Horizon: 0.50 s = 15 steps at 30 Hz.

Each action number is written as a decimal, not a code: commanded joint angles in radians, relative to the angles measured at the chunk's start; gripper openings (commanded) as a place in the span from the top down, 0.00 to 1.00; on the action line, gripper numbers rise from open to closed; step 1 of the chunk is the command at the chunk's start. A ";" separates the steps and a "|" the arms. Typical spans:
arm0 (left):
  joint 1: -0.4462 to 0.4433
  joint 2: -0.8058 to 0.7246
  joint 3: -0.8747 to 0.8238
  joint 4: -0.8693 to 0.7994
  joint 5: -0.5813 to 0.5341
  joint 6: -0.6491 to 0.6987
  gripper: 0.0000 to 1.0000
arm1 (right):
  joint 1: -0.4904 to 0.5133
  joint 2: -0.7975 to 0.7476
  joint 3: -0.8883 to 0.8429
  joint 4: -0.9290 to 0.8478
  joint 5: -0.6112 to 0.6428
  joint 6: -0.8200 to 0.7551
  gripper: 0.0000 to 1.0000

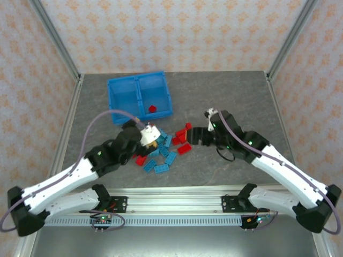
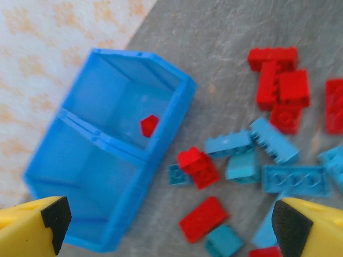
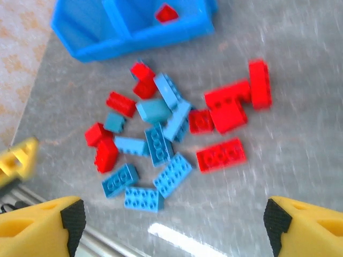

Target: Sort the legos into containers by color

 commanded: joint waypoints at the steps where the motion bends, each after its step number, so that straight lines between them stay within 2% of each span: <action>1: 0.019 0.092 0.159 -0.215 0.064 -0.297 0.00 | 0.005 -0.103 -0.099 -0.059 -0.042 0.095 0.08; 4: 0.089 0.172 0.208 -0.265 0.125 -0.375 0.01 | 0.016 -0.174 -0.162 -0.103 -0.088 0.123 0.04; 8: 0.246 0.277 0.216 -0.264 0.300 -0.450 0.11 | 0.040 -0.245 -0.190 -0.121 -0.135 0.156 0.01; 10: 0.278 0.331 0.218 -0.245 0.350 -0.468 0.13 | 0.048 -0.270 -0.183 -0.135 -0.126 0.168 0.01; 15: 0.311 0.486 0.260 -0.211 0.362 -0.476 0.14 | 0.050 -0.292 -0.160 -0.165 -0.085 0.174 0.01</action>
